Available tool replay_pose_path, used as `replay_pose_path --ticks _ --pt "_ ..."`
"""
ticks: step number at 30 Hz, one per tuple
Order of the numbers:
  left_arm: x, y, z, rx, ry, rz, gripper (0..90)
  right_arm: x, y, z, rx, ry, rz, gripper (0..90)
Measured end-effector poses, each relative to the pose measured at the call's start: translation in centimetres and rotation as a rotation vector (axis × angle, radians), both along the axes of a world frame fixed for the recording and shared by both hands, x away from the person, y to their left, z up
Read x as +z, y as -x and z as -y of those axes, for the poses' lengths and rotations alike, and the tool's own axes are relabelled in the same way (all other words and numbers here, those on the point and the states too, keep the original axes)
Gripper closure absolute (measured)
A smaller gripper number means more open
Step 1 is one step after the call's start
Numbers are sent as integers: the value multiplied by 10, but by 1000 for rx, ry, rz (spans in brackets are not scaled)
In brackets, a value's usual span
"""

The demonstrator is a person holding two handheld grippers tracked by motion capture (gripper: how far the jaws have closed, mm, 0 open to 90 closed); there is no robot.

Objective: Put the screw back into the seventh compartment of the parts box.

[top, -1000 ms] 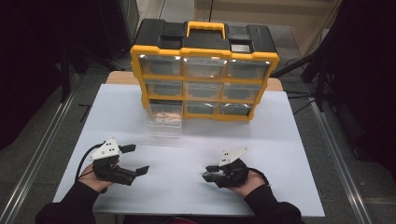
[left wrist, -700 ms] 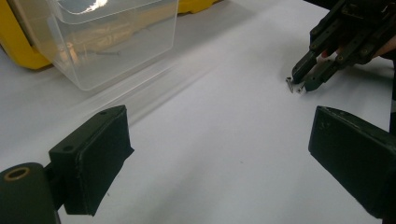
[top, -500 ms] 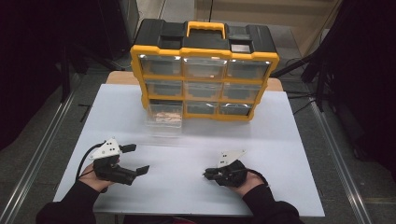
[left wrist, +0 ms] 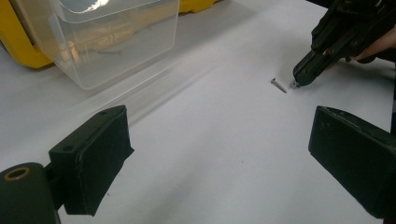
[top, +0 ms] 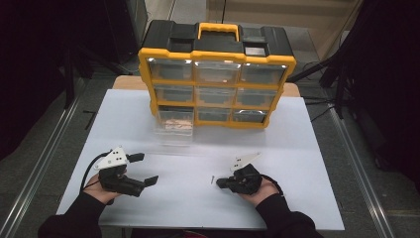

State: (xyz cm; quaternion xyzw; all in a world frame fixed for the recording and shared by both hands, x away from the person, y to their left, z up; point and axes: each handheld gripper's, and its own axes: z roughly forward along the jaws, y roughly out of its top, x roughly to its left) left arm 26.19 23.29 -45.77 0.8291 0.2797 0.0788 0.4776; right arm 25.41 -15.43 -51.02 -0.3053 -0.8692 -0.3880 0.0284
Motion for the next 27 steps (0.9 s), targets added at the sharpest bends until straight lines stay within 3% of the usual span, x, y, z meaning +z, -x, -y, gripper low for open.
replay_pose_path --ticks 6,13,17,27 --pt "0 0 1 -3 3 -5 55 9 -4 3 -32 -35 -37 894" --pt "-1 -1 0 -2 8 -5 55 22 -8 5 -54 -69 -28 893" --pt "0 -1 -1 -7 6 -5 55 29 -12 2 -79 -45 -22 894" --pt "-3 -3 -3 -3 -3 -10 55 42 -18 3 -111 -58 -18 893"
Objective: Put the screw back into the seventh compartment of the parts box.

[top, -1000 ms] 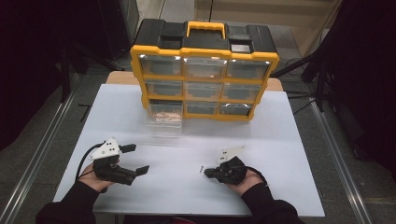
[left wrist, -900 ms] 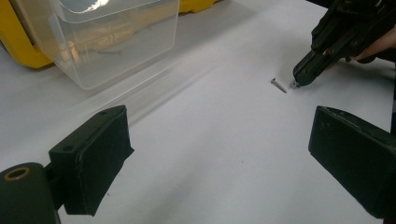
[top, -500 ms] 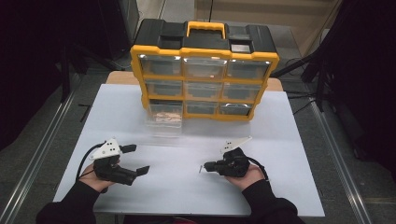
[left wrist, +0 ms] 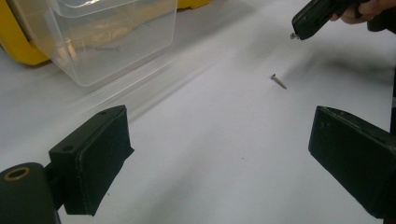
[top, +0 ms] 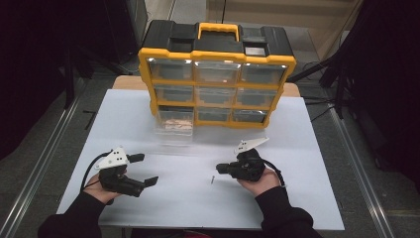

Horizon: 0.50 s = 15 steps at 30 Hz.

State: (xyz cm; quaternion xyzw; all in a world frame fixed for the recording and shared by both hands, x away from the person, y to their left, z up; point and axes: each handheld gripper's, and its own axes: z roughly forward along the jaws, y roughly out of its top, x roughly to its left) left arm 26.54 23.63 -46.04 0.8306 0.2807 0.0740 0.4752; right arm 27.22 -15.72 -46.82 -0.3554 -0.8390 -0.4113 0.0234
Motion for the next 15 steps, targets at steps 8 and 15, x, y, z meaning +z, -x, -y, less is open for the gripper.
replay_pose_path --ticks 8,15 --pt "2 0 -3 28 21 -7 55 9 -3 2 -11 -11 11 893" --pt "0 -1 -3 26 16 -17 55 13 -12 -3 2 -16 21 893"
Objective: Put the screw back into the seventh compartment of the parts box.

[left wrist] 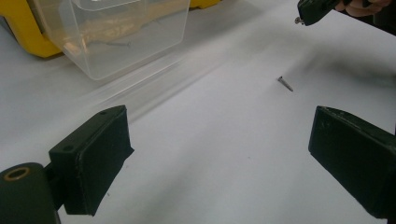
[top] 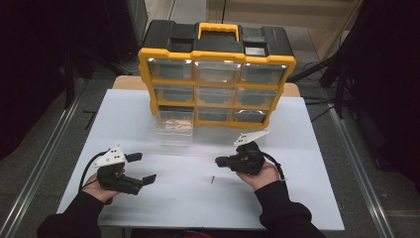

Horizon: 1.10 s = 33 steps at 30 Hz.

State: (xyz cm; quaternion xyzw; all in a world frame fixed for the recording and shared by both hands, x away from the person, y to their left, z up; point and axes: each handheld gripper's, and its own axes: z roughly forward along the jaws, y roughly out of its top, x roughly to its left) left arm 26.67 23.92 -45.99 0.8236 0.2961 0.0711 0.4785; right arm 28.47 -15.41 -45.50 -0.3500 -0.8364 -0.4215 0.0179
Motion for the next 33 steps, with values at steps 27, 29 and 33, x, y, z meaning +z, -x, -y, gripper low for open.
replay_pose_path --ticks 27,29,33 --pt "-1 2 6 -25 -5 -4 55 19 -27 -37 32 -24 25 893" --pt "-2 1 6 -28 -1 -5 55 19 -29 -37 34 -28 20 893" --pt "-2 1 6 -23 -2 -8 55 22 -30 -36 33 -35 22 893"
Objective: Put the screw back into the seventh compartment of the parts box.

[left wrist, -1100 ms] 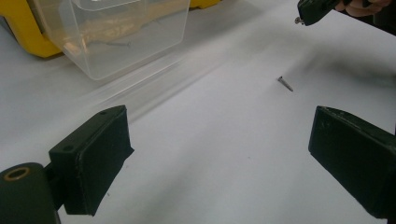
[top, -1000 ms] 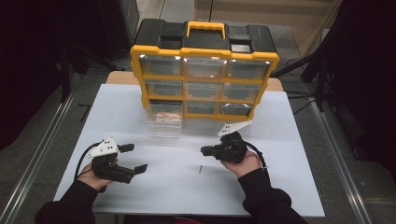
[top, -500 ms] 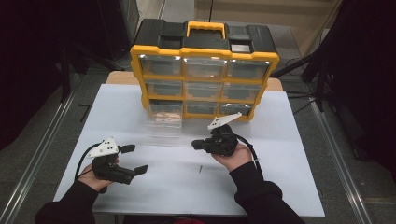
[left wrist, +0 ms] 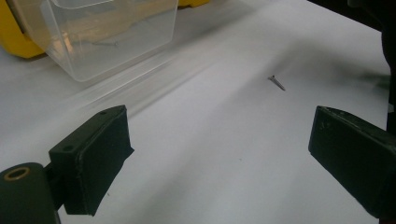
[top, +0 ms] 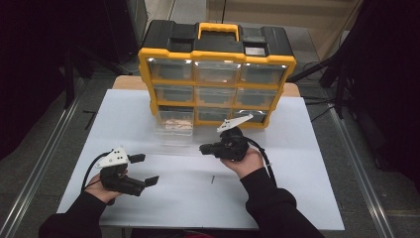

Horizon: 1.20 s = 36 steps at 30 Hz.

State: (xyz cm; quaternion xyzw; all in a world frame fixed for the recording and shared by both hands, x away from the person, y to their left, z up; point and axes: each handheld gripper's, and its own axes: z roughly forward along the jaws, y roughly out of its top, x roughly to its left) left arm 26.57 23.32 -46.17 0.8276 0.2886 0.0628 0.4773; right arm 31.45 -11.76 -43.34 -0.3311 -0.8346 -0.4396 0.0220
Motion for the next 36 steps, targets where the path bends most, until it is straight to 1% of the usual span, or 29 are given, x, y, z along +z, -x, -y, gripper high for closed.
replay_pose_path --ticks 6,8,10,11,13,14,16,18,22,23,26,28,31,32,34,36 --pt "0 0 0 10 -6 1 55 4 -5 -2 -13 -6 -17 894" --pt "0 0 0 9 -3 2 55 6 -7 -4 -13 -7 -11 893" --pt "0 0 -1 7 -6 6 55 8 -11 -8 -7 7 -3 894" --pt "0 0 -1 14 -11 3 55 9 -12 -10 -4 10 -2 893" --pt "-1 0 -1 22 -7 4 55 11 -15 -13 -6 14 1 894" --pt "-1 -1 -1 20 -18 7 55 12 -16 -15 -1 11 6 893" --pt "-2 -1 0 18 -23 2 55 13 -18 -17 2 10 10 893" --pt "-2 -1 0 18 -17 3 55 15 -21 -18 0 7 10 893" --pt "-2 0 1 12 -20 -1 55 19 -26 -21 3 9 25 893" --pt "-2 0 1 9 -22 0 55 20 -27 -21 1 4 23 893" --pt "-2 0 1 3 -21 3 55 24 -31 -24 -2 10 39 893" --pt "-2 -1 1 5 -21 2 55 27 -34 -27 -3 4 53 893" --pt "-2 -1 1 8 -16 2 55 30 -39 -32 -6 7 55 893" --pt "-2 -1 1 4 -15 3 55 31 -41 -33 -5 7 63 893" --pt "-1 0 1 0 -9 11 55 32 -43 -36 -11 5 59 893" --pt "-1 0 1 -1 -6 12 55 33 -45 -38 -12 10 65 893"
